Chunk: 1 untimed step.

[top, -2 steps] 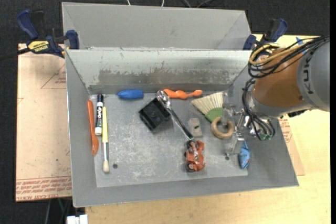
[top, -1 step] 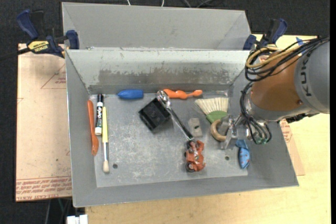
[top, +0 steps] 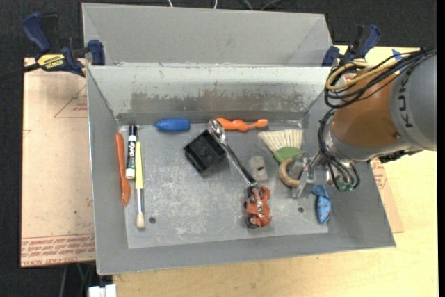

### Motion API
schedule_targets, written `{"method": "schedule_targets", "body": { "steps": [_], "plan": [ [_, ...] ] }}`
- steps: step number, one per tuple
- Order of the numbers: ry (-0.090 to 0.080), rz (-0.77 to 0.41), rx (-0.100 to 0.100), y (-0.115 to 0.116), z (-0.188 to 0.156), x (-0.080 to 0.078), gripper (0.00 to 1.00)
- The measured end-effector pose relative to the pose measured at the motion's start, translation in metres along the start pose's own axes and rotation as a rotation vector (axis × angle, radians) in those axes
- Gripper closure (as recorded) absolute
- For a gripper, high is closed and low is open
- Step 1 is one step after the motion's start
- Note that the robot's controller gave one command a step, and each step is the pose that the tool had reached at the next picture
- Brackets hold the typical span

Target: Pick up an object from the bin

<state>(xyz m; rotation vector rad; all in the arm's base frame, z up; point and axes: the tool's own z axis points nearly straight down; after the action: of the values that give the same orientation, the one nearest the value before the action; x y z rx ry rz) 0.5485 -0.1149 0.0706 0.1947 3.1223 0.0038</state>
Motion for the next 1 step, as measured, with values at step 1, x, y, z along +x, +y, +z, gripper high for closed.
{"method": "schedule_targets", "body": {
  "steps": [1],
  "plan": [
    [0.009, 0.0, -0.001, 0.0005, -0.0253, 0.0025, 1.0]
  ]
}}
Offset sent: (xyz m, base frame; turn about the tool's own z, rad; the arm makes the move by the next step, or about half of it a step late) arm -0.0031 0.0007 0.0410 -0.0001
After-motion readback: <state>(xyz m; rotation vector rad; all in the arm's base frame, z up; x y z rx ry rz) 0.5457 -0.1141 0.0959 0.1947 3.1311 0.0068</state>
